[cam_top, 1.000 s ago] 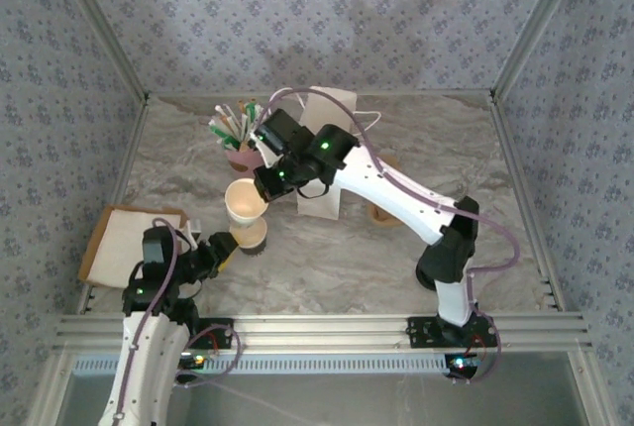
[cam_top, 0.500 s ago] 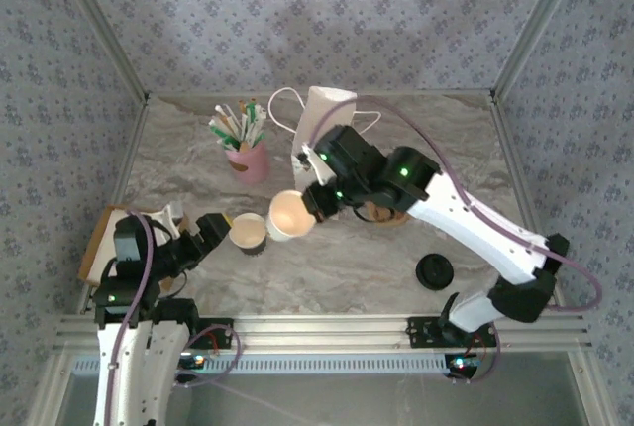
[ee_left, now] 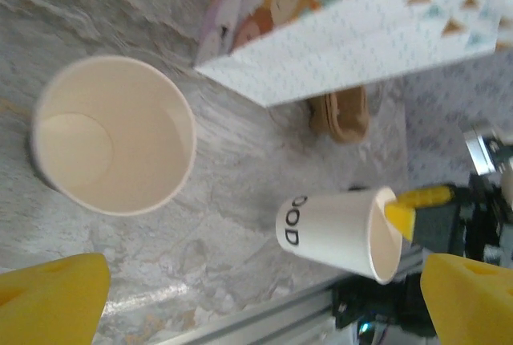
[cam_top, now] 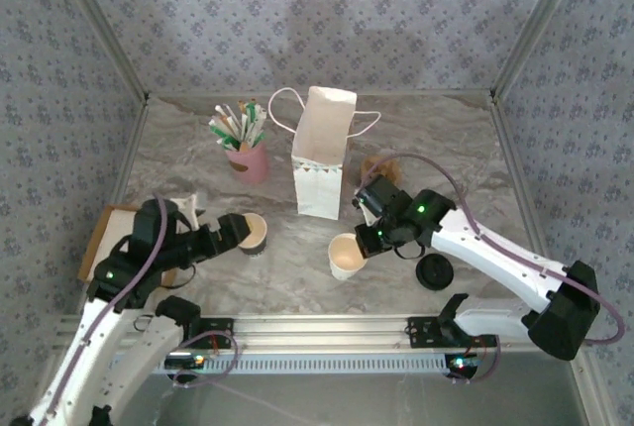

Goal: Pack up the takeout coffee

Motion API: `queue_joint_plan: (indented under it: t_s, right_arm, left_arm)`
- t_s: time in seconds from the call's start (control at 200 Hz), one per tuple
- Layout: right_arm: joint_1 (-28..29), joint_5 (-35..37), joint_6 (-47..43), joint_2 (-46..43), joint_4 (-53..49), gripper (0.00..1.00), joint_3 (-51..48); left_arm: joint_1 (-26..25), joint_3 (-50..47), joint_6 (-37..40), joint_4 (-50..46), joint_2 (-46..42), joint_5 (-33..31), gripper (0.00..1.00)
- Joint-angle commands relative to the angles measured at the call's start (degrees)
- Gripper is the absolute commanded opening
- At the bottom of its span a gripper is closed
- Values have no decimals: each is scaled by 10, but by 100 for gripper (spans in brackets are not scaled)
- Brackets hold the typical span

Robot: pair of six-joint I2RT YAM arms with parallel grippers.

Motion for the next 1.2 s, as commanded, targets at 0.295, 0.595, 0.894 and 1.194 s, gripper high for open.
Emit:
queue_joint_plan:
  t_s: [0.295,0.595,0.894,1.194]
  right_arm:
    - [-22,18,20,32,116,6,-59]
    - [-22,18,22,30,112,35,-60]
    - [-28,34,32,-45,50,80,-43]
    - [-83,149,117,-133,-61,100,-51]
  left_arm:
    - [-309,67,-26,125,214,-273,99]
    - [-343,75,-21,166,276,-287,99]
    - [-381,101,11,167,294,-318,99]
    - [-432,142,49,188,346,-331,99]
